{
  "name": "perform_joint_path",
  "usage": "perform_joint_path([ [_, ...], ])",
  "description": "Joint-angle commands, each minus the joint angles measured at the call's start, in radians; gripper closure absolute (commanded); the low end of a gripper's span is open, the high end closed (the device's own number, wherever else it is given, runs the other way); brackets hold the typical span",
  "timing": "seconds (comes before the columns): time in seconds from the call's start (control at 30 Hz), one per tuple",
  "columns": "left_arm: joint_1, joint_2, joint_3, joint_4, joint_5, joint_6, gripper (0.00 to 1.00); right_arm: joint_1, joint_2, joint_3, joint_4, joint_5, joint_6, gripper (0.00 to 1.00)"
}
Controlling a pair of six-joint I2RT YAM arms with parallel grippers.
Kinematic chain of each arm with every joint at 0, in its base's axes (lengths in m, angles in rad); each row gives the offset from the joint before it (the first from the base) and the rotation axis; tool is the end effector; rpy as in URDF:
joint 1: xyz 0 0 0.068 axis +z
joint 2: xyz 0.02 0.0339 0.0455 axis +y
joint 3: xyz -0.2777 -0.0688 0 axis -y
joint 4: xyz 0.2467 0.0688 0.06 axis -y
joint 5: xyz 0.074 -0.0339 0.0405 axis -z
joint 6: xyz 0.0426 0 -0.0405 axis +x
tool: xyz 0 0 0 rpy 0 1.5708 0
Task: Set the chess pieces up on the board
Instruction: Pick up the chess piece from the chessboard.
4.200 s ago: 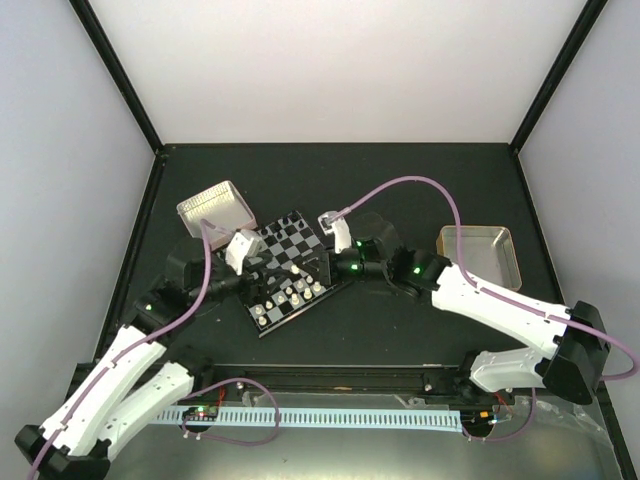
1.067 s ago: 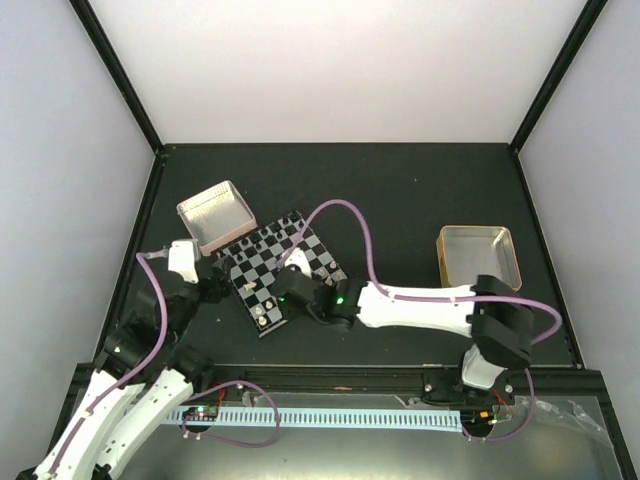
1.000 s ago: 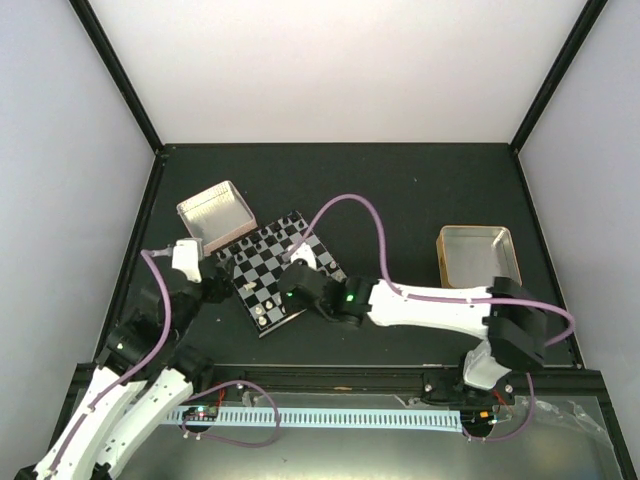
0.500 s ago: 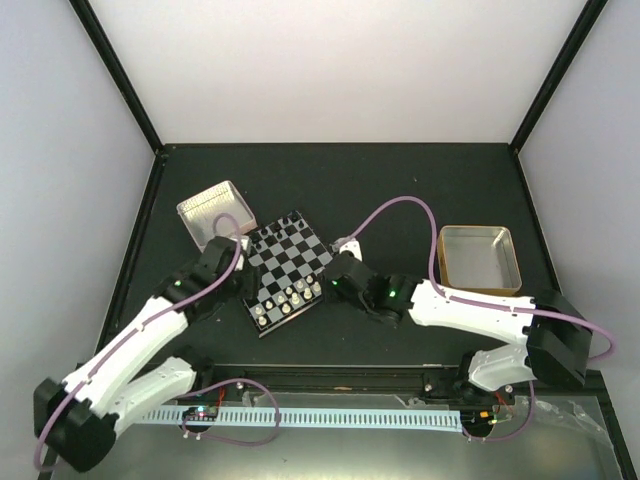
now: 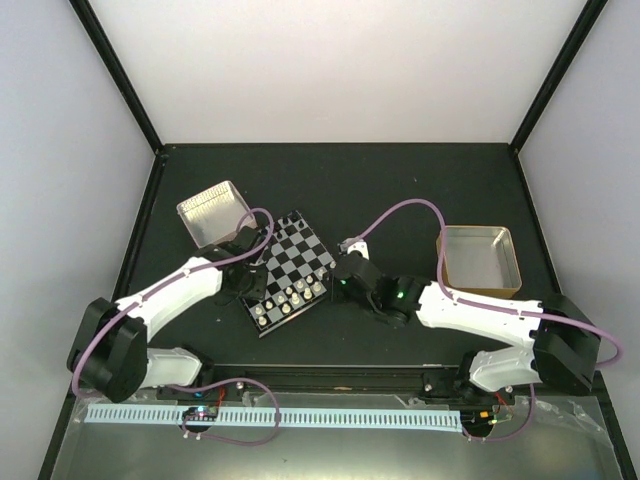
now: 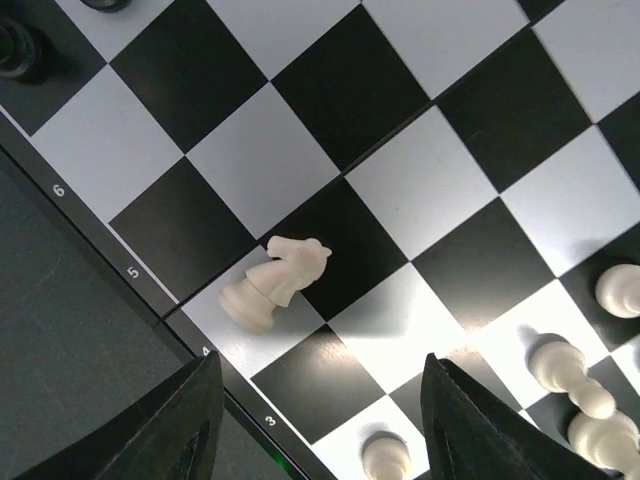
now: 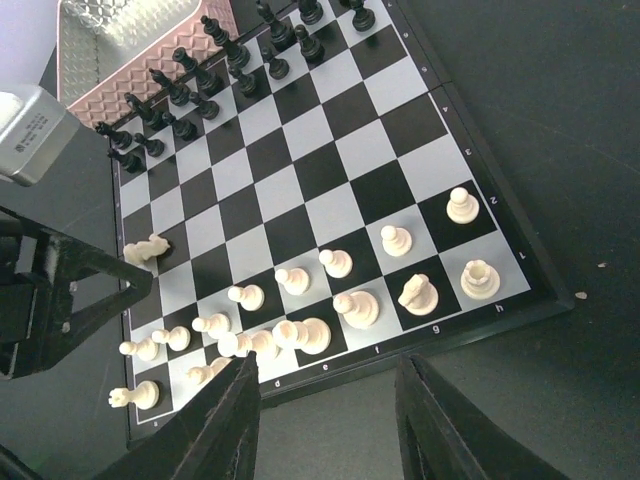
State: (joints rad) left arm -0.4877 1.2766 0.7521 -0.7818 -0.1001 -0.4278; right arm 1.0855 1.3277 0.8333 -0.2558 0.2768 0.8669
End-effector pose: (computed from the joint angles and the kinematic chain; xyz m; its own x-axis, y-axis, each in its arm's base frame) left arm 0.1906 -0.0963 0.1953 -0.9597 0.0418 -0.2779 0.0495 0.9986 -0.0207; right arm 0.1423 0.2448 0.2404 -0.7834 0.0866 -0.6155 -0.2479 0.8646 0.4371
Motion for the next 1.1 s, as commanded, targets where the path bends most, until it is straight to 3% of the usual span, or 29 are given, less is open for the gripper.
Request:
perform_joint_path([
  [0.0, 0.017, 0.044, 0.042, -0.016, -0.029, -0.017, 0.44, -0.011, -0.036, -0.021, 0.030, 0.004, 0.011, 0.61],
  [0.27, 0.039, 0.103, 0.066, 0.016, -0.019, 0.018, 0.50, -0.017, -0.039, -0.028, 0.029, -0.003, 0.012, 0.61],
  [0.53, 0.060, 0.149, 0.103, 0.024, -0.009, 0.058, 0.41, -0.017, -0.045, -0.028, 0.025, -0.005, 0.015, 0.62],
  [0.87, 0.066, 0.170, 0.053, 0.054, 0.117, 0.005, 0.62, -0.017, -0.042, -0.027, 0.030, -0.007, 0.014, 0.62],
  [1.07, 0.066, 0.159, 0.020, 0.061, 0.144, -0.017, 0.64, -0.016, -0.032, -0.020, 0.048, -0.037, 0.006, 0.63],
])
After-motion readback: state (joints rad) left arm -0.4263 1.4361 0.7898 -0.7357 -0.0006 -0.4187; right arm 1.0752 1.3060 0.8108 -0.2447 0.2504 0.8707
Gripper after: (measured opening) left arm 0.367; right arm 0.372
